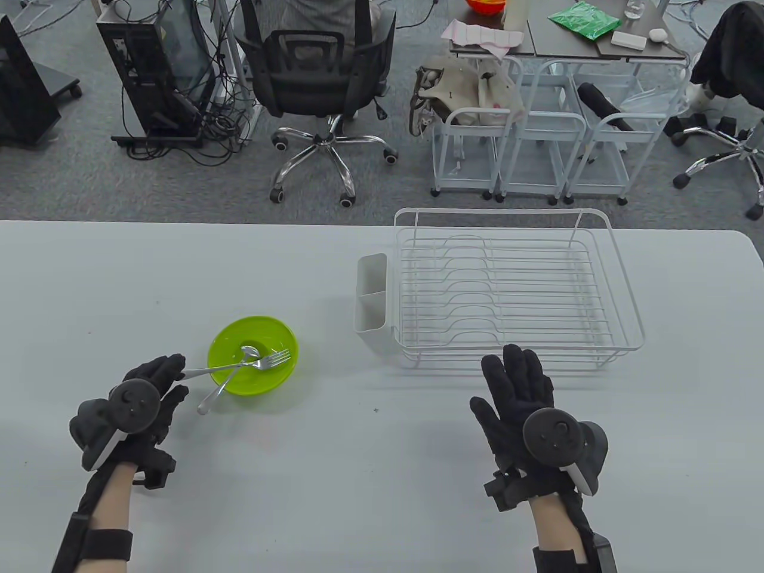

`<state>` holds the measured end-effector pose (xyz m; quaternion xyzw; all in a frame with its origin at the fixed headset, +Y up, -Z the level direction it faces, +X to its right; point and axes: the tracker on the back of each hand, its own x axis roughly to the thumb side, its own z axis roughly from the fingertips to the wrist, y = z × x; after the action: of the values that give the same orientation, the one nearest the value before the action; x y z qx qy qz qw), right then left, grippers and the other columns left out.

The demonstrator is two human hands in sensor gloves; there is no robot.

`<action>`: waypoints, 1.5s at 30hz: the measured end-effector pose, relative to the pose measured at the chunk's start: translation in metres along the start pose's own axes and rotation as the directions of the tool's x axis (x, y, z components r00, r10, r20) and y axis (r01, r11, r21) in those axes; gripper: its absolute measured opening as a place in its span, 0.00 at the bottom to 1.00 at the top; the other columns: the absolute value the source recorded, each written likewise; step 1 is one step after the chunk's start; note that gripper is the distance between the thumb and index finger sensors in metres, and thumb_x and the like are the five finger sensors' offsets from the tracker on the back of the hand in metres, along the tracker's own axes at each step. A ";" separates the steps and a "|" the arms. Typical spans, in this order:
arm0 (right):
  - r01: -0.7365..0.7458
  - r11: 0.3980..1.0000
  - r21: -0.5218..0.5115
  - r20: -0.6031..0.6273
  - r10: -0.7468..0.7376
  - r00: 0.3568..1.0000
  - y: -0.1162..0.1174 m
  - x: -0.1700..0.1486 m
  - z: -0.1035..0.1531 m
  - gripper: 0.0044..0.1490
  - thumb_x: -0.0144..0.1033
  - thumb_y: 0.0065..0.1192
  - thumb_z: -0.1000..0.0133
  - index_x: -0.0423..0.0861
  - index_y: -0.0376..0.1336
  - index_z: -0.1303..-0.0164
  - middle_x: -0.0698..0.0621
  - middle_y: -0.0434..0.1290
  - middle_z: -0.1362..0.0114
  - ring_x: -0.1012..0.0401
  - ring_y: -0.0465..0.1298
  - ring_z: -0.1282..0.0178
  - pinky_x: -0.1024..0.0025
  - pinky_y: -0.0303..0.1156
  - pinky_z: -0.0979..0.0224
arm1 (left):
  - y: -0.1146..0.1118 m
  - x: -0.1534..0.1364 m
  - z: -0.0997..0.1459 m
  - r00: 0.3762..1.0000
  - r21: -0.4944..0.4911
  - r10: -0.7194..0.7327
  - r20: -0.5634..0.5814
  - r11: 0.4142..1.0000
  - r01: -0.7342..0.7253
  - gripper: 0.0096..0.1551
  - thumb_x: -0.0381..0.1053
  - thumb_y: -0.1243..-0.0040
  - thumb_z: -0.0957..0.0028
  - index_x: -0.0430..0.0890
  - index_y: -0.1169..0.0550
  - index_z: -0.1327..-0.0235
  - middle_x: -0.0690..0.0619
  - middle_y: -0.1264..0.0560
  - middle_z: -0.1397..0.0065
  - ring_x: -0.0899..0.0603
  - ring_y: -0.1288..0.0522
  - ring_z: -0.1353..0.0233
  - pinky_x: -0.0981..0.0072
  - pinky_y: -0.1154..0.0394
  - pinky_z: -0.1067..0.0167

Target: Insert the steel spoon and steel fork into the cutlery bin

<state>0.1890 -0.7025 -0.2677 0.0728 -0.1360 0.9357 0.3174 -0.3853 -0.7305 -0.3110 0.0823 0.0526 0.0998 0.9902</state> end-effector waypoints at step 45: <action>0.019 1.000 0.000 -0.001 -0.019 1.000 0.000 0.001 -0.001 0.44 0.54 0.53 0.43 0.49 0.52 0.17 0.45 0.42 0.12 0.44 0.38 0.12 0.38 0.39 0.21 | 0.020 -0.006 0.000 0.849 0.197 0.528 0.011 0.831 -0.520 0.21 0.58 0.40 0.50 0.59 0.16 0.45 0.62 0.11 0.46 0.49 0.13 0.43 0.52 0.19 0.36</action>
<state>0.1885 -0.7020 -0.2683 0.0737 -0.1353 0.9326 0.3264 -0.3947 -0.7122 -0.3075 0.1868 0.0592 0.3634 0.9108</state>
